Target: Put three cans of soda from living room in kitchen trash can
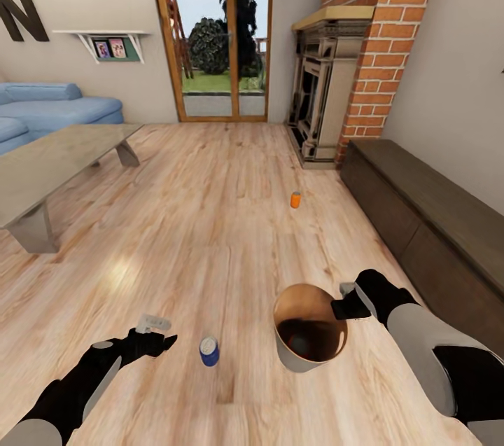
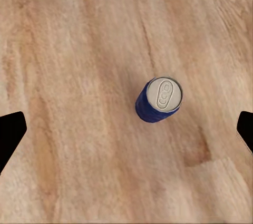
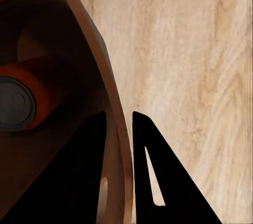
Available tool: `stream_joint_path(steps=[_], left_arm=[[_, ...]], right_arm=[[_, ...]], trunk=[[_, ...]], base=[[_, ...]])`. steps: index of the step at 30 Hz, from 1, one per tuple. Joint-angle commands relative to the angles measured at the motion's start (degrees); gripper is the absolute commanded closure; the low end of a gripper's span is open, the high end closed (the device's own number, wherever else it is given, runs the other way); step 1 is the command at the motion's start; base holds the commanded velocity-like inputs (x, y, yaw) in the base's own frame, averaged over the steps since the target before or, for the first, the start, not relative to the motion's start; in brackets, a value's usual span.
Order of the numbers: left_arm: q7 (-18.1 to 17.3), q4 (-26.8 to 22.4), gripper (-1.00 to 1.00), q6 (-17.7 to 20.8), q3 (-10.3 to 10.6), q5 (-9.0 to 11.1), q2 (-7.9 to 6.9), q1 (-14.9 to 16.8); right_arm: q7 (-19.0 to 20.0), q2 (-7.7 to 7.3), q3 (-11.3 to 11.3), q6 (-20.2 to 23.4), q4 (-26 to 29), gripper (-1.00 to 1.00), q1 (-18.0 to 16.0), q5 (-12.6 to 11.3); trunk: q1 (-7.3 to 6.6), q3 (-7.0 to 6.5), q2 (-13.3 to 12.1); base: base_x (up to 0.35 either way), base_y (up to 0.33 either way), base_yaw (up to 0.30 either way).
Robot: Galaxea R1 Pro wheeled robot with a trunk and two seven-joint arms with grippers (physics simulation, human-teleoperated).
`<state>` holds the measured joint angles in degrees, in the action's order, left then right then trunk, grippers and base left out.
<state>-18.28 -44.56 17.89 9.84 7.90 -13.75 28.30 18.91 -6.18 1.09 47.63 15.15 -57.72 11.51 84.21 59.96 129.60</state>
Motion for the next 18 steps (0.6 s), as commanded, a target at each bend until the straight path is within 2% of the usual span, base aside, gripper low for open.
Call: stream_joint_path(steps=[1,10,15,17,18], left_arm=[[0.00,0.00,-1.00,0.02,0.00,-0.02,0.01,0.00],[0.09,0.00,-1.00,1.88,-0.01,-0.20,0.04,0.11],[0.21,-0.25,-1.00,6.02,-0.06,0.04,0.30,0.16],[0.38,-0.36,-1.00,8.05,-0.09,0.02,1.20,0.31],[0.51,-0.39,-1.00,10.34,-0.13,0.00,2.28,0.52]], right_arm=[[0.25,0.01,-0.37,0.17,0.02,1.00,-0.03,-1.23],[0.25,0.09,-0.30,0.10,0.06,1.00,-0.03,-1.23],[0.25,0.15,-0.30,0.10,0.06,1.00,-0.03,-1.23],[0.25,0.17,-0.30,0.10,0.06,1.00,-0.03,-1.23],[0.25,0.19,-0.30,0.06,0.06,1.00,-0.03,-1.23]], trunk=[[0.00,-0.01,0.00],[0.00,-0.01,0.00],[0.00,-0.01,0.00],[0.00,-0.01,0.00],[0.00,-0.01,0.00]], base=[[0.297,-0.149,0.000],[0.298,-0.147,0.000],[0.298,-0.146,0.000],[0.299,-0.146,0.000],[0.299,-0.148,0.000]])
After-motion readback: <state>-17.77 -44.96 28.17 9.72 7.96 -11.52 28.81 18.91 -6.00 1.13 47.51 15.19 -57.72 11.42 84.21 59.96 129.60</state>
